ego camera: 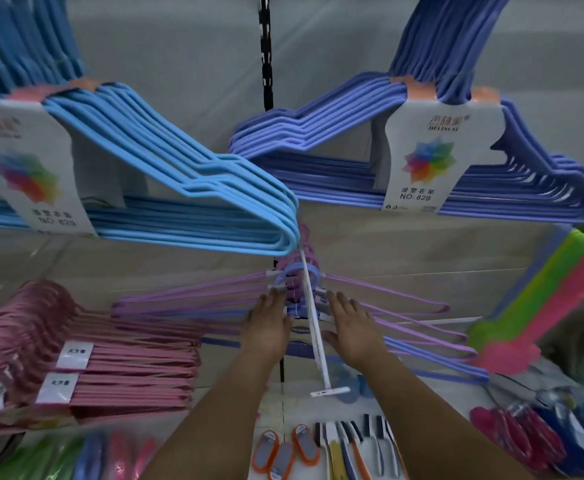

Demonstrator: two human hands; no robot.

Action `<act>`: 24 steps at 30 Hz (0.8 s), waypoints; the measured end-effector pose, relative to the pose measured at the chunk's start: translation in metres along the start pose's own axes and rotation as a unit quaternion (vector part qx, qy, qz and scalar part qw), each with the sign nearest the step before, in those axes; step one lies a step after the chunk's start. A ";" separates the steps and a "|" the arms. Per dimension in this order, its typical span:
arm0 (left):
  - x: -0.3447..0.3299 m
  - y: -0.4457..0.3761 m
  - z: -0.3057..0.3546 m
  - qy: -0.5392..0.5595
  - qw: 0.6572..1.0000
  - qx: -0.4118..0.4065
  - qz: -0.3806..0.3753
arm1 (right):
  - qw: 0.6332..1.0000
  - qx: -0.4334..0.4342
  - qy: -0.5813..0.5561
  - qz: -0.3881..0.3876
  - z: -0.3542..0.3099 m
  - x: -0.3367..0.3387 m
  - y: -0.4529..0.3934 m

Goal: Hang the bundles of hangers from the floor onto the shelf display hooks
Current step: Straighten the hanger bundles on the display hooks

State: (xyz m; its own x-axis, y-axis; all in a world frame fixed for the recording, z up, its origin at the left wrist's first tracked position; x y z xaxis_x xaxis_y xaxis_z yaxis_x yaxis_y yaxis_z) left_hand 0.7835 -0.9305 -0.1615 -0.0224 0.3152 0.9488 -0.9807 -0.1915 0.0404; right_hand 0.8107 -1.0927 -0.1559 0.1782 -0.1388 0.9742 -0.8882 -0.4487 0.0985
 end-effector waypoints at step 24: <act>-0.039 -0.059 0.005 0.006 0.997 -0.001 0.071 | 0.996 0.054 -0.010 0.064 0.020 -0.030 -0.075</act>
State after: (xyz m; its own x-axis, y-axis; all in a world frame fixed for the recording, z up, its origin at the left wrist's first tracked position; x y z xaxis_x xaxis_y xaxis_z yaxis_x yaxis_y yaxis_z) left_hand 0.8429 -0.9361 -0.1992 -0.1625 0.2954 0.9414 -0.9679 -0.2329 -0.0940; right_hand 0.8799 -1.0725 -0.1966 0.0765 -0.2186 0.9728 -0.8537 -0.5185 -0.0494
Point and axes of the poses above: each hand's wrist, its own y-axis away from the middle knuckle, its own x-axis out of the back of the hand, z = x × y, the point moved 2 cm from there along -y, towards the middle knuckle, and after that the axes turned 3 degrees about x, right-handed, at the moved point
